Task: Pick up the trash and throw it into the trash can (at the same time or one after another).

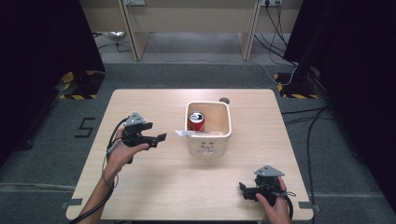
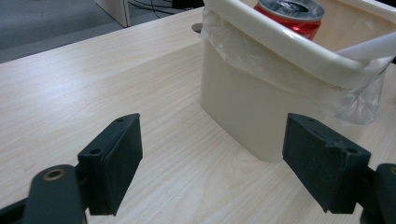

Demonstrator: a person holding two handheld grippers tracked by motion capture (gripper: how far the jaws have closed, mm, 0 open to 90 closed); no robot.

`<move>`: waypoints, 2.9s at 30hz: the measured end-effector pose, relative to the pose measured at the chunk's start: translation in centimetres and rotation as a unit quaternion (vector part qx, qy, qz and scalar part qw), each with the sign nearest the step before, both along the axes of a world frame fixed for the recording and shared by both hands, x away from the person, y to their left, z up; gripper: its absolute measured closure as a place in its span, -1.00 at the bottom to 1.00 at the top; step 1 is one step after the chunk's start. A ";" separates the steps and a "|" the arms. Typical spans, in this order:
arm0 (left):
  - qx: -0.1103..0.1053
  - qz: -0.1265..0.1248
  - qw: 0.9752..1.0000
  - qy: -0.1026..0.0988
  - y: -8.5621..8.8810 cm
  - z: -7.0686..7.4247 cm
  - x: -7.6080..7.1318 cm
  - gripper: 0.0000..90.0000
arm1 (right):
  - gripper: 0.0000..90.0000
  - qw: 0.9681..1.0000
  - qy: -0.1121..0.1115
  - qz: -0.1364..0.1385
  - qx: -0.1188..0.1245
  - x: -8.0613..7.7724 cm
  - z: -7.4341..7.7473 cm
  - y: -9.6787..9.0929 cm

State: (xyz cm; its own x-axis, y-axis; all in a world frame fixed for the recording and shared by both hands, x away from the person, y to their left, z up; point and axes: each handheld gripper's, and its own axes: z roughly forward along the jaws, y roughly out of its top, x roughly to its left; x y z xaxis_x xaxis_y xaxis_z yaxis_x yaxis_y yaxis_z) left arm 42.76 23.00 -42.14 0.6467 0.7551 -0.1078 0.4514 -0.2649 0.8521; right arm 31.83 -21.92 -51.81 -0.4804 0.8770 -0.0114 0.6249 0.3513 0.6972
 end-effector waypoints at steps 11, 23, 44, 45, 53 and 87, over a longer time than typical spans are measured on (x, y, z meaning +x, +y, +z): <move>0.007 0.003 1.000 0.000 0.1 -1.5 -0.6 -0.56 | -1.00 1.000 0.000 0.000 0.000 0.0 0.0 0.0; 0.010 -0.001 1.000 0.014 0.3 -3.7 -1.4 -0.56 | -0.99 1.000 -0.001 0.001 -0.001 0.0 0.0 0.0; 0.025 -0.003 1.000 0.017 0.6 -6.1 -2.7 -0.56 | -0.99 1.000 -0.001 -0.001 0.000 0.0 0.0 0.0; 0.028 -0.004 0.999 0.018 0.6 -6.2 -2.8 -0.56 | -0.99 1.000 -0.001 0.000 -0.001 0.0 0.0 0.0; 0.033 -0.006 0.999 0.026 0.7 -7.1 -3.2 -0.56 | -0.99 1.000 -0.001 -0.001 0.000 0.0 0.0 0.0; 0.094 -0.012 0.995 0.039 0.2 -10.1 -5.5 -0.59 | -0.99 1.000 -0.001 0.000 0.000 -0.1 0.0 0.0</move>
State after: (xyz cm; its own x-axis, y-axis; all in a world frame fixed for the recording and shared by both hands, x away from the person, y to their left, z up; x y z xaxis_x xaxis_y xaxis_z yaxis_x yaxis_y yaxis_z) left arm 37.30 23.18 -52.27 0.6603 0.7508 -0.0172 0.5060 -0.4278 0.7489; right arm 31.77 -21.88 -51.82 -0.4804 0.8770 -0.0124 0.6238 0.3516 0.6981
